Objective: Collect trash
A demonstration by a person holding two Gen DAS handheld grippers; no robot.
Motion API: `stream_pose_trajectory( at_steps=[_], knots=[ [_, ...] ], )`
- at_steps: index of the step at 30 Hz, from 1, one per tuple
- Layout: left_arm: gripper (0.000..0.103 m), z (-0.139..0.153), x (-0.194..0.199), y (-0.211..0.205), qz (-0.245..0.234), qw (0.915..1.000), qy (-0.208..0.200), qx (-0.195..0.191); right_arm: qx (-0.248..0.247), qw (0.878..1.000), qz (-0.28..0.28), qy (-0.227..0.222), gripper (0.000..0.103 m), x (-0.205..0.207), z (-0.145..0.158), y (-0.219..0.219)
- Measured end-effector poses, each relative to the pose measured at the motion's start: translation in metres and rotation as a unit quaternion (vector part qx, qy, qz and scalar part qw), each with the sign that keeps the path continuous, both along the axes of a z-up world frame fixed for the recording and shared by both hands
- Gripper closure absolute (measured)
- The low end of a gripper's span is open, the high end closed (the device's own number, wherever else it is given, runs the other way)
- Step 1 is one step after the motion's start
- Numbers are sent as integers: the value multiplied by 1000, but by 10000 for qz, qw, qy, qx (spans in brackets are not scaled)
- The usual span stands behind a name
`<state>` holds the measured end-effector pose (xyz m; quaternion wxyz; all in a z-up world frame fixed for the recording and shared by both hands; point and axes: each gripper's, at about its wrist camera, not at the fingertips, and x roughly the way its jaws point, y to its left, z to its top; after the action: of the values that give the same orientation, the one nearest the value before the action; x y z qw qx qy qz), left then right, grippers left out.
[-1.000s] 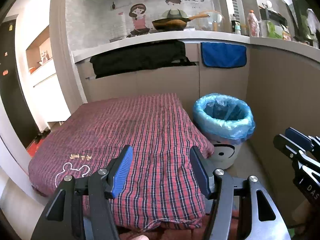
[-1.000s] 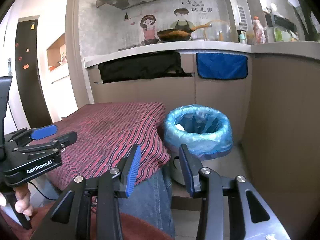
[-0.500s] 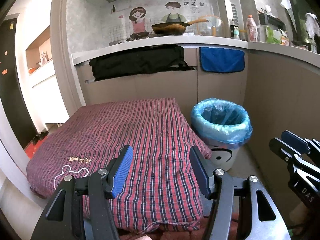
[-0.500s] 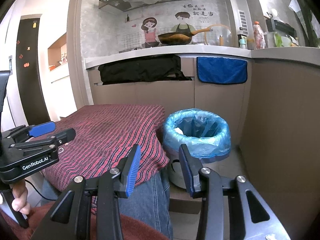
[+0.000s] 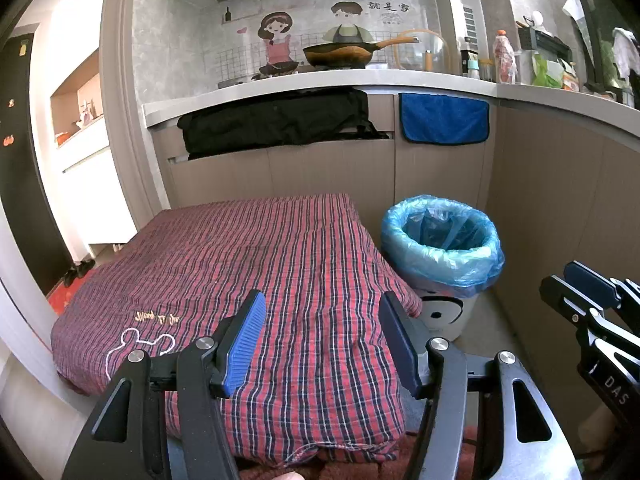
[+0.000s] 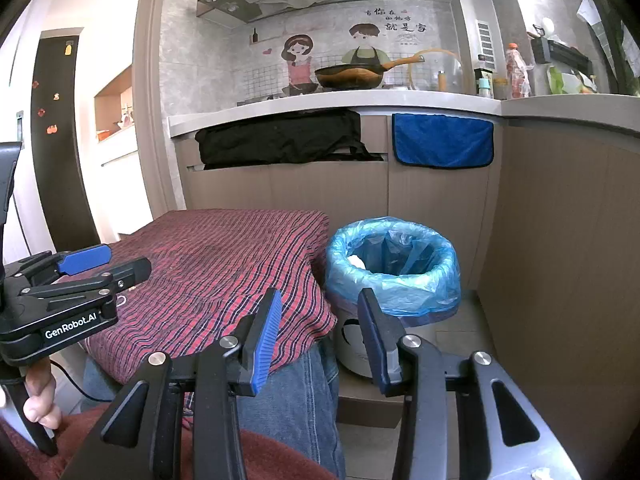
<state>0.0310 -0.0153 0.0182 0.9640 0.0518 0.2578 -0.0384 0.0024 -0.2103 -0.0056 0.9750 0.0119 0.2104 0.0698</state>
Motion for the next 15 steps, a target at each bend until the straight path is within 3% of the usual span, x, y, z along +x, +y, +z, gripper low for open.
stream_pose_trajectory(
  at_steps=[15],
  knots=[
    [43,-4,2,-4,-5,9999,91,-43,-9,10000,-26,-9,66,-1,0,0]
  ],
)
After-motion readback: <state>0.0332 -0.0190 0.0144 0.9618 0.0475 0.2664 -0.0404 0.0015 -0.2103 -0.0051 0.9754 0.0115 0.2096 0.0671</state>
